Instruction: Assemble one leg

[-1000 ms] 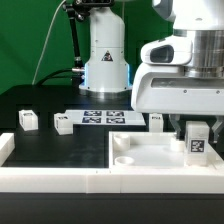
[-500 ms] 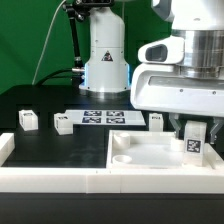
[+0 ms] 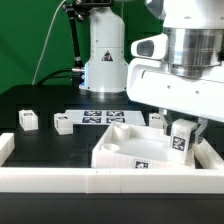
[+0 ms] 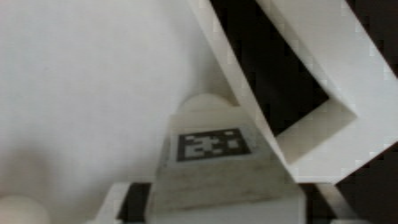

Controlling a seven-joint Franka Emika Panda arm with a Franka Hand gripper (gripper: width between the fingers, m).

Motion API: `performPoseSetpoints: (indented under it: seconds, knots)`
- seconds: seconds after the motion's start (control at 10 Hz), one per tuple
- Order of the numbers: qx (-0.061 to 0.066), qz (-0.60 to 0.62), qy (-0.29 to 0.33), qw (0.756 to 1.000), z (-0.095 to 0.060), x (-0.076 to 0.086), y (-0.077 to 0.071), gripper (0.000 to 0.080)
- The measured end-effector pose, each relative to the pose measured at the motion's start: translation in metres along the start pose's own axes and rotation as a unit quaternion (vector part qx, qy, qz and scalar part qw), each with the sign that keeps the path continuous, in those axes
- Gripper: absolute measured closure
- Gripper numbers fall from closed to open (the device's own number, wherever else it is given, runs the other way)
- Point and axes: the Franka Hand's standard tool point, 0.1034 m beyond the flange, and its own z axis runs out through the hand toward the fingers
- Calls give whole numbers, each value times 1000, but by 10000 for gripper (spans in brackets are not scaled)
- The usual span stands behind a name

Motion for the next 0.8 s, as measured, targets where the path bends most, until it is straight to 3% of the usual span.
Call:
performPoseSetpoints:
  seconds: [0.2, 0.3, 0.4, 0.8]
  knots:
    - [-1, 3, 0, 1000, 1, 1, 1, 488]
    - [-1, 3, 0, 1000, 1, 0, 1, 263]
    - [-2, 3, 0, 1000, 1, 0, 1, 180]
    - [-2, 3, 0, 1000, 2, 0, 1, 151]
